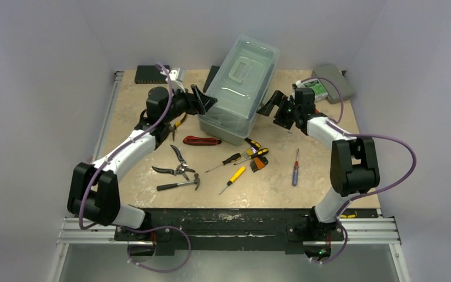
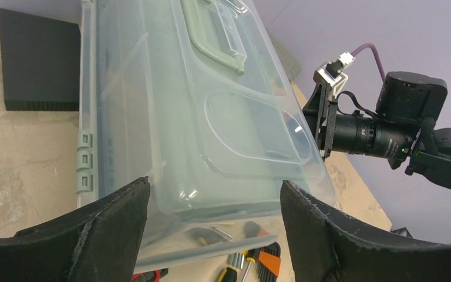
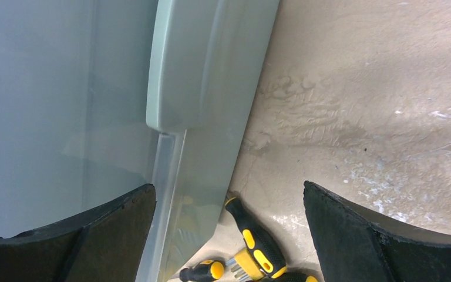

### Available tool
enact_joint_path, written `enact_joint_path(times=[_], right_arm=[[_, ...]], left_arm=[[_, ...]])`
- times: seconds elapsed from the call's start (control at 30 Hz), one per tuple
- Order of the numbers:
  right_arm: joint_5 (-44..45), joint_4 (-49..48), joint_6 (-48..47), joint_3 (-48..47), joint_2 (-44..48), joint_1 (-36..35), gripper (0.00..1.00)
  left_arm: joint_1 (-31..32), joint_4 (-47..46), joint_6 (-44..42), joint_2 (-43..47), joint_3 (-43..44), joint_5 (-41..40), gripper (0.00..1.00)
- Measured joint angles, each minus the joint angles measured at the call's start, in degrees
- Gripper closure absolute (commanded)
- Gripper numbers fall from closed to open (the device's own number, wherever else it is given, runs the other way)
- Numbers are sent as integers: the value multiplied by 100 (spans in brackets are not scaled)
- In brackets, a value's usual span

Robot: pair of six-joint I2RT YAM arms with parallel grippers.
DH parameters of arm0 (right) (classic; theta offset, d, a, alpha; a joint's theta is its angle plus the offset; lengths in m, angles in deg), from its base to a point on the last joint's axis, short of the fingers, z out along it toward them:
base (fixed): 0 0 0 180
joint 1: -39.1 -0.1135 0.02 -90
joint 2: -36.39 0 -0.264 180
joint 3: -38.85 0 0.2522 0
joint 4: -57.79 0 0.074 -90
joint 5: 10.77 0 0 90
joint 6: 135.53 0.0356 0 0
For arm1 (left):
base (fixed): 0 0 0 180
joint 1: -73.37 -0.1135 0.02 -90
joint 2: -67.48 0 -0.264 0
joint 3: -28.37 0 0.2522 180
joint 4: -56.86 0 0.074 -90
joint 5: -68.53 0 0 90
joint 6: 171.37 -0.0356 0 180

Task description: Pack the tool kit

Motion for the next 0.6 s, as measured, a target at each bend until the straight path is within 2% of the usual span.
enact_joint_path(times=[0.27, 0.6], right_arm=[[70, 330, -402, -101, 103, -153, 1], [1204, 1314, -929, -127, 1541, -426, 1]], left_arm=[[136, 472, -129, 610, -319, -225, 18], [398, 1683, -146, 1292, -227, -861, 13]])
